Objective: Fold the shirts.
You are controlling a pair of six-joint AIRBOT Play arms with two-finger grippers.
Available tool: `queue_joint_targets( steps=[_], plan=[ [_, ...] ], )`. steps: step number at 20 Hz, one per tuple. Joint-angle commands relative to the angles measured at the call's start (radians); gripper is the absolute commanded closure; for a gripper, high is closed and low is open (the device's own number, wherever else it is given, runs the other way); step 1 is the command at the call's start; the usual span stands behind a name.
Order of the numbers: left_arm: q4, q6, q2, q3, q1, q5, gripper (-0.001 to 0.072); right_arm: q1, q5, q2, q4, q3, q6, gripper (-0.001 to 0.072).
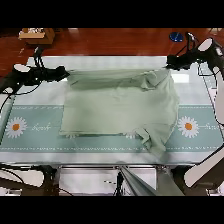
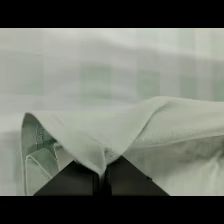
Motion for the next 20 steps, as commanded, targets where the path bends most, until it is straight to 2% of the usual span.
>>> queue_joint_targets(
  steps=[1, 3, 5, 10, 15, 16, 17, 18, 19, 20],
  plan=[
    [0.002, 0.034, 0.015, 0.039, 0.034, -0.169, 0.0674, -0.001, 0.138, 0.049, -0.067, 0.001, -0.004, 0.0687],
    [0.004, 0.034, 0.022, 0.087, 0.051, -0.371, 0.0674, 0.0, 0.264, 0.095, -0.107, 0.0, 0.002, 0.0687],
    [0.018, 0.015, 0.022, 0.119, 0.062, -0.493, 0.0674, 0.001, 0.352, 0.12, -0.129, 0.0, 0.005, 0.0687],
    [0.297, -0.205, -0.026, 0.119, 0.053, -0.566, 0.0674, 0.001, 0.455, 0.123, -0.158, -0.023, 0.051, 0.0687],
    [0.299, -0.209, -0.087, 0.12, 0.027, -0.548, 0.0673, 0.001, 0.455, 0.123, -0.155, -0.12, 0.066, 0.0685],
    [0.299, -0.208, -0.089, 0.12, 0.024, -0.549, 0.0648, 0.001, 0.458, 0.123, -0.156, -0.127, 0.042, 0.0651],
    [0.301, -0.206, -0.087, 0.122, 0.028, -0.558, 0.0529, 0.0, 0.466, 0.125, -0.158, -0.127, 0.006, 0.0516],
    [0.301, -0.206, -0.085, 0.134, 0.04, -0.592, 0.0354, -0.003, 0.486, 0.133, -0.175, -0.127, -0.032, 0.0399],
    [0.303, -0.209, -0.085, 0.157, 0.062, -0.652, 0.0247, -0.008, 0.515, 0.145, -0.21, -0.127, -0.063, 0.0359],
    [0.314, -0.21, -0.084, 0.184, 0.091, -0.728, 0.0247, -0.024, 0.529, 0.165, -0.231, -0.127, -0.056, 0.0358]
  ],
)
